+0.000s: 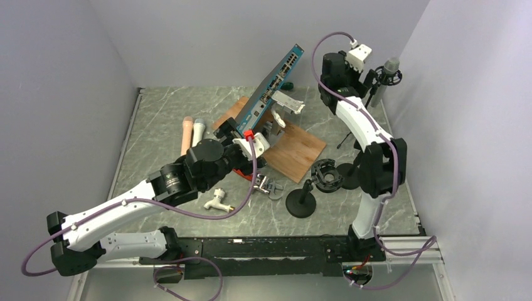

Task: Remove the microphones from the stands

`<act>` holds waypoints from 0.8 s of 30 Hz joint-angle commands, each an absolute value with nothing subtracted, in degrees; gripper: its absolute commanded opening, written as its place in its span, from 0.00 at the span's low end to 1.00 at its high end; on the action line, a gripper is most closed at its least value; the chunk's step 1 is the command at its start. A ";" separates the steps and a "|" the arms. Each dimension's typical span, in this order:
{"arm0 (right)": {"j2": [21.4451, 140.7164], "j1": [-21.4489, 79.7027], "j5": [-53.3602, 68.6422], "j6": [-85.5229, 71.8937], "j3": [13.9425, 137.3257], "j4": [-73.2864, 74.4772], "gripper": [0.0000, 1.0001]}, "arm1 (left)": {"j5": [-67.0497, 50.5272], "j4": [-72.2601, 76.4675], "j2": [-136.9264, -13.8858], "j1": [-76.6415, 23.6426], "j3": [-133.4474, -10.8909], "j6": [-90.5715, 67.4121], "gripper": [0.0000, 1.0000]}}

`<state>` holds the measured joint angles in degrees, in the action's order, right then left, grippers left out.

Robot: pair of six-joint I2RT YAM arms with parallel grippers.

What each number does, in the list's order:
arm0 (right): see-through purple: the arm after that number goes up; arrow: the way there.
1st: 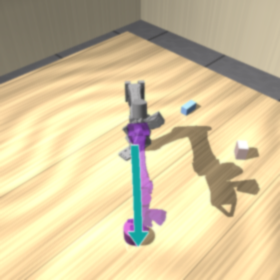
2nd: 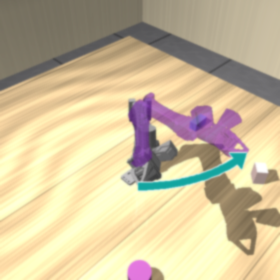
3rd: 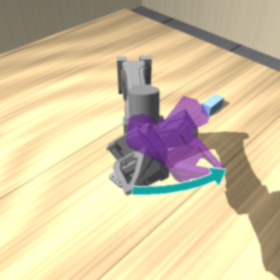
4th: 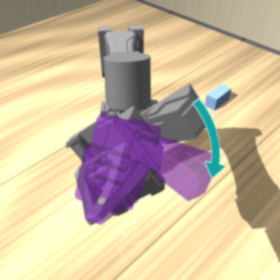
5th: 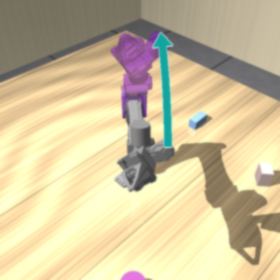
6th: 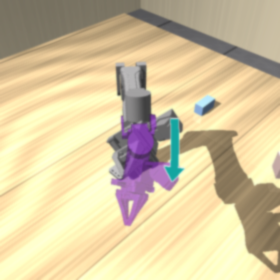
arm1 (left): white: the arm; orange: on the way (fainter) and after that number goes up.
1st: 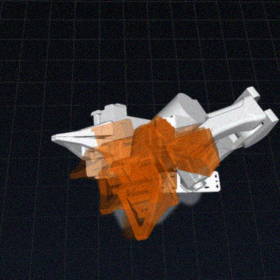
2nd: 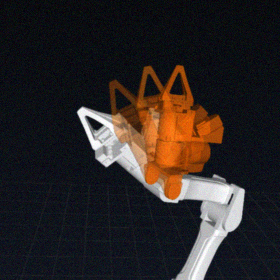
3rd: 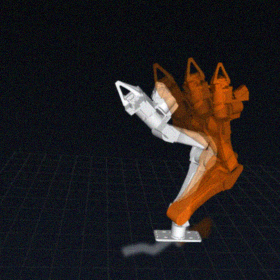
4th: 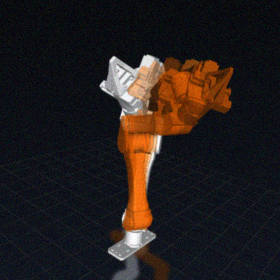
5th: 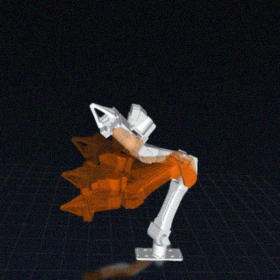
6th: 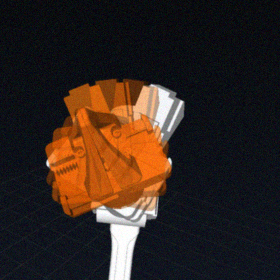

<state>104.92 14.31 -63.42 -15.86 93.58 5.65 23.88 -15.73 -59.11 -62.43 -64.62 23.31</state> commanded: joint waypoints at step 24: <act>119.29 3.08 -62.43 -3.04 124.84 15.92 0.92 | 24.47 -9.27 -56.09 -60.49 -62.61 24.99 0.99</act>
